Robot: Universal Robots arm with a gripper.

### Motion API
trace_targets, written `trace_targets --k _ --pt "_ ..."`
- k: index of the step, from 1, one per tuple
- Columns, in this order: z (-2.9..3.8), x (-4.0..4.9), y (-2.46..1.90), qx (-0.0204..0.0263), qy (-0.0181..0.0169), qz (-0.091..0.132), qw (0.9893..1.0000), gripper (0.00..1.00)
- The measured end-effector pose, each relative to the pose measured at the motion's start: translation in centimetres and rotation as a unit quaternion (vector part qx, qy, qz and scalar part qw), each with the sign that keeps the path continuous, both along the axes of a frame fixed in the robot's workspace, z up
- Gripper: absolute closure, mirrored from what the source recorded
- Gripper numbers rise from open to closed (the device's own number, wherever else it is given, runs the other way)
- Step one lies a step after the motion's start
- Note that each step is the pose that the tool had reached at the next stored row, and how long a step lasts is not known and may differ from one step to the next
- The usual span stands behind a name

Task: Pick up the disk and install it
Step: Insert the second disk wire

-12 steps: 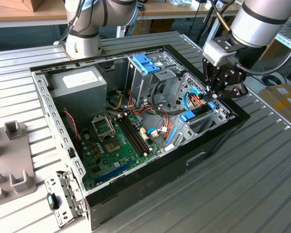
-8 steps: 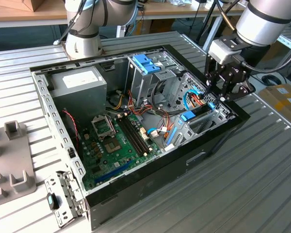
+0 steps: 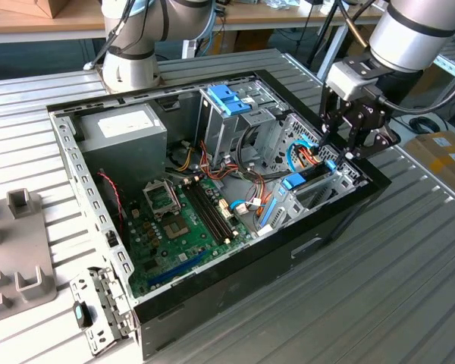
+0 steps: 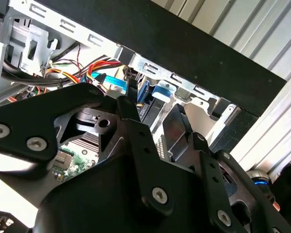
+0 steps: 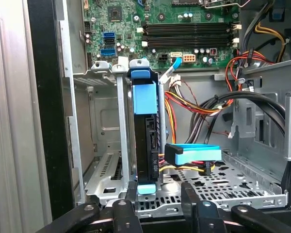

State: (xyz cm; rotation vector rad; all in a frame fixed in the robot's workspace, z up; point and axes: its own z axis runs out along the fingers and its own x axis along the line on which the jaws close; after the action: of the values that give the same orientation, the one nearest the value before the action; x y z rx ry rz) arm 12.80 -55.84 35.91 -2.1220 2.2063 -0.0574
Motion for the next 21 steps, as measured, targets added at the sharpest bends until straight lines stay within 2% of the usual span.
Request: trace_targets --k 5,9,21 --pt "0.85 -0.03 0.32 0.0 0.0 0.0 1.0 0.52" --pt "0.93 -0.27 0.62 0.0 0.0 0.0 1.0 0.52" --pt "1.24 -1.41 0.8 0.0 -0.0003 0.0 1.0 0.52"
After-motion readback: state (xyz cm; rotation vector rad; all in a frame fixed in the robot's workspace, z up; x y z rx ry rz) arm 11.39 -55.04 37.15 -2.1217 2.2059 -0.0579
